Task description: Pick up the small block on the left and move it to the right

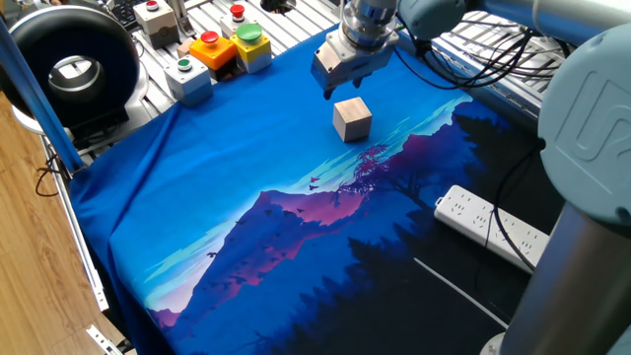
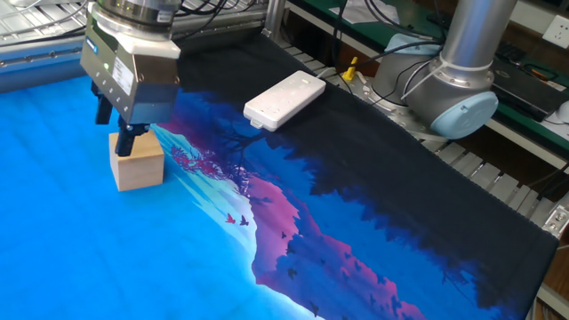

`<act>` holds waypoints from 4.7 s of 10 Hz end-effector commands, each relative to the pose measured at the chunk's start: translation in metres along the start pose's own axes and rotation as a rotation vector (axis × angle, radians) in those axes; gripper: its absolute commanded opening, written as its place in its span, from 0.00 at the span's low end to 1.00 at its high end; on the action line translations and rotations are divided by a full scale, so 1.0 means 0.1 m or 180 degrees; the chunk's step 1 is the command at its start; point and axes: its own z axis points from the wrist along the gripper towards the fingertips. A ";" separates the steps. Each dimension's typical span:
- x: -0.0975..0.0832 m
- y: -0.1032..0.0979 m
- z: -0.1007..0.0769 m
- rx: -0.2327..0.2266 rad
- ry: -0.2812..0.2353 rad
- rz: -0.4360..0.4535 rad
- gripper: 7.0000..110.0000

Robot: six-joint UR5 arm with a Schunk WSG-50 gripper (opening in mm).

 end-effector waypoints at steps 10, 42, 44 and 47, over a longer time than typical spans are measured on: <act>0.18 -0.06 -0.01 0.0058 0.0234 -0.0147 0.57; 0.34 -0.03 0.11 -0.0200 0.0068 -0.0317 0.57; 0.30 0.00 0.12 -0.0238 0.0006 -0.0376 0.79; 0.29 -0.02 0.15 -0.0211 -0.0011 -0.0402 0.79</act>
